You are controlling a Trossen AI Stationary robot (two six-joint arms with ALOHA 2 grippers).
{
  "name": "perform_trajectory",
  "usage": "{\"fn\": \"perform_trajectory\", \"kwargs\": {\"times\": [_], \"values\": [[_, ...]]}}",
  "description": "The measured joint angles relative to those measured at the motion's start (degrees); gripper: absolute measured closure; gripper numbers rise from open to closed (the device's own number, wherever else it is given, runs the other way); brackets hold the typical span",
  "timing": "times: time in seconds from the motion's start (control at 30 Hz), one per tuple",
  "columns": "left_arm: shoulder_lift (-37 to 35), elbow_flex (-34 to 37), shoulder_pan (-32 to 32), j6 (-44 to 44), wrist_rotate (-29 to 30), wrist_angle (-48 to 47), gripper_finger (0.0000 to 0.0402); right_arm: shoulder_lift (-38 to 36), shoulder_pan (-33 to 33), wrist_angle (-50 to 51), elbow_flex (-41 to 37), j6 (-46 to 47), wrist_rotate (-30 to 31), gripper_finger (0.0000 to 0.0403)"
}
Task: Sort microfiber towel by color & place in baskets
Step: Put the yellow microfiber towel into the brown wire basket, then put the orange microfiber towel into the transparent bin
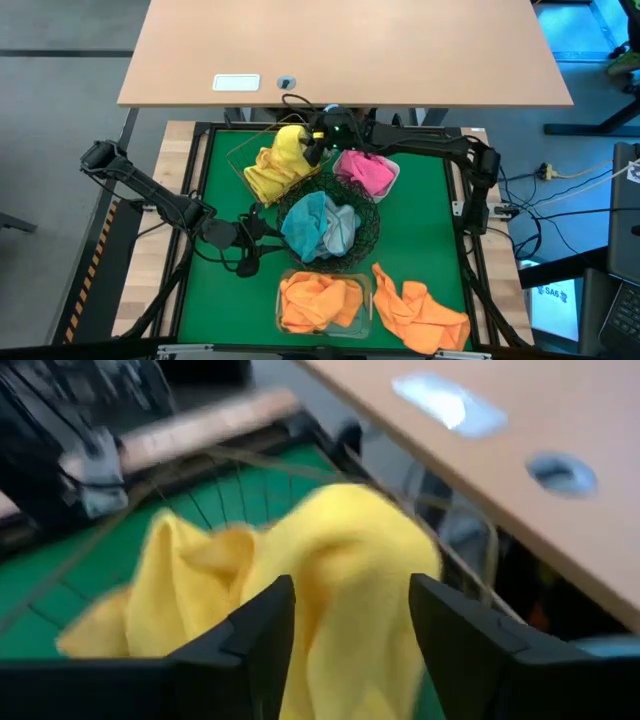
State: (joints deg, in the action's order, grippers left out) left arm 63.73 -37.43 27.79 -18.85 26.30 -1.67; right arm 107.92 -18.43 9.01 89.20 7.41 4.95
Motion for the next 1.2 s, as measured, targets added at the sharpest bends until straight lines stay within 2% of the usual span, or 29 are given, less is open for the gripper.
{"fn": "perform_trajectory", "kwargs": {"times": [0.23,0.33,0.53,0.63,0.9,1.07,1.2], "values": [[0.0,0.0,0.0,0.0,0.0,0.2,0.0257,0.0,0.1,25.2,11.7,0.2,-0.2,0.0205],[0.0,0.0,0.0,0.0,0.0,0.2,0.0257,-0.1,0.1,35.3,17.9,0.2,-2.2,0.0205],[0.0,0.0,0.0,0.0,0.0,0.2,0.0257,-0.1,0.7,57.1,27.8,0.5,-13.3,0.0205],[0.0,0.0,0.0,0.0,0.0,0.2,0.0257,-0.2,3.2,66.4,30.5,2.3,-16.9,0.0205],[0.0,0.0,0.0,0.0,0.0,0.2,0.0257,-0.1,18.7,78.9,31.2,5.7,-18.1,0.0205],[0.0,0.0,0.0,0.0,0.0,0.2,0.0257,-0.1,31.0,81.0,31.2,9.9,-17.7,0.0205],[0.0,0.0,0.0,0.0,0.0,0.2,0.0257,-0.1,40.6,81.0,31.0,14.0,-14.4,0.0205]]}}
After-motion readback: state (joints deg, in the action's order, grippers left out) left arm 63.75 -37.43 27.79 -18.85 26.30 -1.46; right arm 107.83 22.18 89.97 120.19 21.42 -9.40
